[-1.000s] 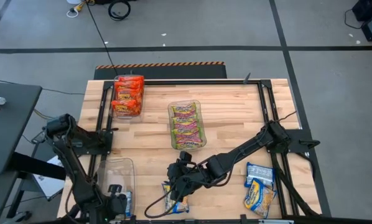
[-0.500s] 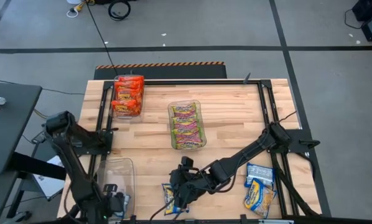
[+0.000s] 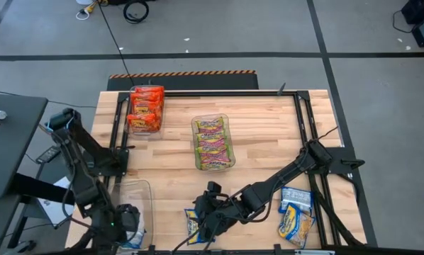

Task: Sort Maruchan noodles
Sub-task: Put the top left blue noodle pack into the bottom transparent bin

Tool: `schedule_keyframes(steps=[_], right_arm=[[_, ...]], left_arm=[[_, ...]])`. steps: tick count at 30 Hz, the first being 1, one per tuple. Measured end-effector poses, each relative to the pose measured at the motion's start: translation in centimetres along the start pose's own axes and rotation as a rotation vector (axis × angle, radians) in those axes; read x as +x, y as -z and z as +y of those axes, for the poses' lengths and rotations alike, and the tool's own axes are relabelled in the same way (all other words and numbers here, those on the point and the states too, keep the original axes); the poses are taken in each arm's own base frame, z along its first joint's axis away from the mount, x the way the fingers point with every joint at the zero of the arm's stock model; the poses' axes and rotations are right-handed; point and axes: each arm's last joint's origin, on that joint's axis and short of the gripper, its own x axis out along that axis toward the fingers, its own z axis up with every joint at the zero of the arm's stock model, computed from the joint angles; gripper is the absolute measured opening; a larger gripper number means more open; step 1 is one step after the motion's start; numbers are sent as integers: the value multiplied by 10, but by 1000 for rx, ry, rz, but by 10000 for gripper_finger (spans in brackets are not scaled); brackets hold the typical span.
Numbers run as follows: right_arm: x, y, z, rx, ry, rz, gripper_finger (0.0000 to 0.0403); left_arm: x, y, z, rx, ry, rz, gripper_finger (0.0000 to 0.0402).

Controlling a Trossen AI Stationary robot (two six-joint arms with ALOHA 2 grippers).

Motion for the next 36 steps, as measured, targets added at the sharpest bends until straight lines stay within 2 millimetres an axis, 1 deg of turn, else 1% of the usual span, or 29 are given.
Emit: schedule_keyframes(steps=[3,7,9,11,13,16,19,21,24,29,32,36], right_arm=[[-1,1,2,16,-6,0,255],[-3,2,6,18,-18,-6,255],[-3,1,7,25,-27,-15,255],[-4,1,8,31,-33,-23,255],[-4,-1,8,38,-41,-35,255],[-4,-1,9,44,-48,-44,255],[-5,-2,10,46,-51,-49,255],[-5,-2,10,49,-53,-52,255],[-4,-5,10,59,-59,-66,255],[-1,-9,4,70,-49,-72,255],[2,-11,-1,66,-37,-71,255],[4,-12,-5,-18,-29,-54,255]], left_arm=[[1,-4,0,11,21,15,1],[1,-8,7,54,-24,32,1],[3,-9,12,77,-5,57,1],[10,-7,23,66,46,90,1],[16,-4,36,31,109,72,1],[23,0,52,-17,193,-21,1],[28,2,59,-19,296,-105,1],[33,6,66,-16,314,-107,1],[41,12,78,-19,284,-87,1],[45,16,84,-7,336,-109,3],[47,18,88,-1,310,-98,3],[48,20,90,16,298,-54,16]])
